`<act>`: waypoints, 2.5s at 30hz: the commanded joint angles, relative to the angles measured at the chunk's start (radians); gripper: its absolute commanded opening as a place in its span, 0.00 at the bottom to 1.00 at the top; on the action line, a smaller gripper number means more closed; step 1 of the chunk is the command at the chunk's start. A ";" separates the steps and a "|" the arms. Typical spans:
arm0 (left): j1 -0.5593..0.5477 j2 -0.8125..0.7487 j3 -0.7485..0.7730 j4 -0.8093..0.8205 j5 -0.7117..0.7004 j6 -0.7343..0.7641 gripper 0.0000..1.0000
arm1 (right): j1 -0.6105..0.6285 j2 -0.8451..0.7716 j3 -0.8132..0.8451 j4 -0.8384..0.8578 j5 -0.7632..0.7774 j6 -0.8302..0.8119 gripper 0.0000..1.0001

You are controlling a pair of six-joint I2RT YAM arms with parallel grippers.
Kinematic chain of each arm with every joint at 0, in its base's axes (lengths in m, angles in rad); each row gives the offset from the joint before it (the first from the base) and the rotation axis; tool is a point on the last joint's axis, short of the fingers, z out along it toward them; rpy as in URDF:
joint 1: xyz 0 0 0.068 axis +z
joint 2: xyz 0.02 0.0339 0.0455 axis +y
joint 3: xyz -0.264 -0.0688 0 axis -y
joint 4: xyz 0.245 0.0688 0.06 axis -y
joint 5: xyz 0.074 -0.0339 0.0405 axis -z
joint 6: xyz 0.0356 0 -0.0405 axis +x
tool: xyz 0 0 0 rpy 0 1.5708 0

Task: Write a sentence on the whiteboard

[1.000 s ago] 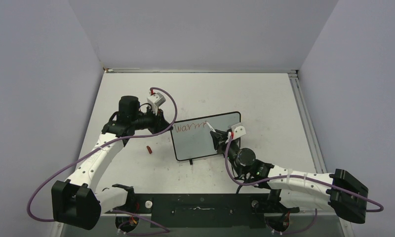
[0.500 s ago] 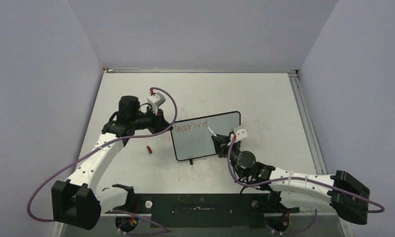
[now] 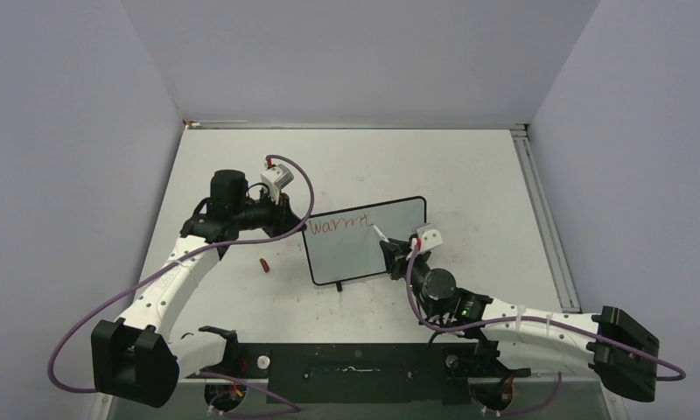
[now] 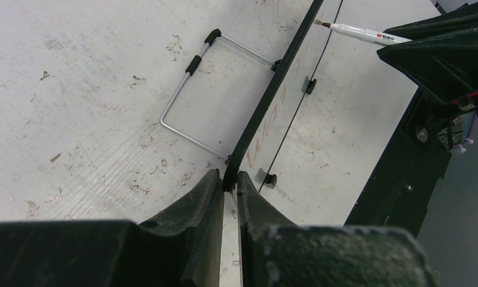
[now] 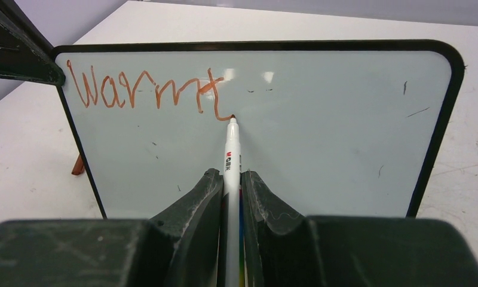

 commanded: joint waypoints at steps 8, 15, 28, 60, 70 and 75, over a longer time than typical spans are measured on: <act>0.007 0.004 -0.002 -0.037 -0.034 0.020 0.00 | 0.000 -0.030 0.085 0.053 0.014 -0.099 0.05; 0.008 0.007 -0.001 -0.037 -0.034 0.021 0.00 | -0.010 0.020 0.109 0.092 0.020 -0.138 0.05; 0.007 0.006 -0.001 -0.037 -0.032 0.020 0.00 | -0.037 0.036 0.083 0.058 0.018 -0.098 0.05; 0.007 0.004 -0.003 -0.039 -0.029 0.024 0.00 | -0.020 0.024 0.041 0.107 0.035 -0.081 0.05; 0.007 0.004 -0.002 -0.040 -0.030 0.024 0.00 | -0.023 0.033 0.051 0.107 0.063 -0.088 0.05; 0.006 0.004 -0.004 -0.040 -0.030 0.023 0.00 | -0.026 0.028 0.049 0.095 0.079 -0.082 0.05</act>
